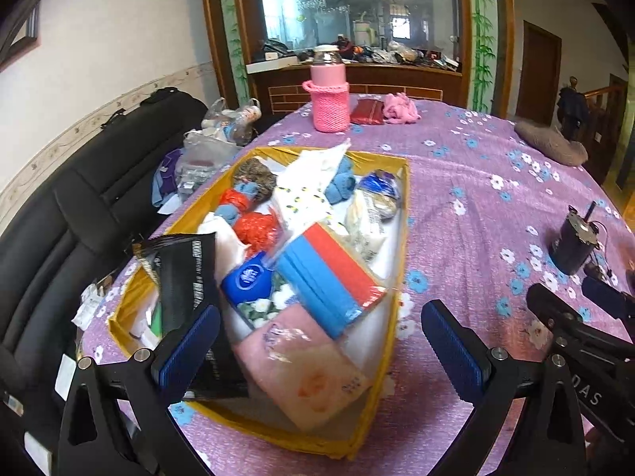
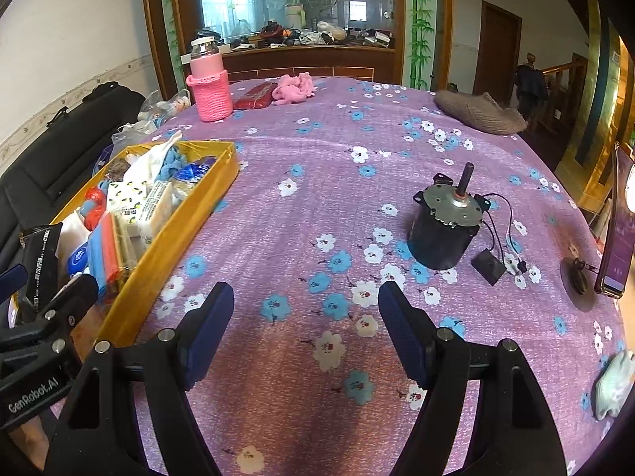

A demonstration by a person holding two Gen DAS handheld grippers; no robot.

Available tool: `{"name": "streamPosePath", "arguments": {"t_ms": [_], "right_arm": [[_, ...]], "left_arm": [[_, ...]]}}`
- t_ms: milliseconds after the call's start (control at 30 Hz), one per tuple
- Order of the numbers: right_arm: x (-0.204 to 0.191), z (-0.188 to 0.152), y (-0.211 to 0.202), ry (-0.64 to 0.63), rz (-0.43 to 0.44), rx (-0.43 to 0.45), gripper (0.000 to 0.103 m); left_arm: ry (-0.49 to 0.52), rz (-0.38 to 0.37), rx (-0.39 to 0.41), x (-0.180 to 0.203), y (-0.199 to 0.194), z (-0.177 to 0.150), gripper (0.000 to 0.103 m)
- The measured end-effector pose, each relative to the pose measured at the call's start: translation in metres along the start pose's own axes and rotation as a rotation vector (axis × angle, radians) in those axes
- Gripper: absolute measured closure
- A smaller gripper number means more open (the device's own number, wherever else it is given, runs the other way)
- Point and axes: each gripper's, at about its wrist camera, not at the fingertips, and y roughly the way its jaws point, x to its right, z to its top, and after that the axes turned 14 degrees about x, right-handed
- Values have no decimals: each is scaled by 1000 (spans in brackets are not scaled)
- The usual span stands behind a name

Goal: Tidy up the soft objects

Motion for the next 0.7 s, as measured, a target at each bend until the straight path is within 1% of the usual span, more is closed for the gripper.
{"name": "streamPosePath", "arguments": {"t_ms": [400,700], "right_arm": [[17,0,4,28,-25,-5,28],[22,-2,11,30,-30,-12,28]], "left_arm": [[41,-55,-38,29,2,-3,0],[40,-51,-58,37,11,-3,0]]}}
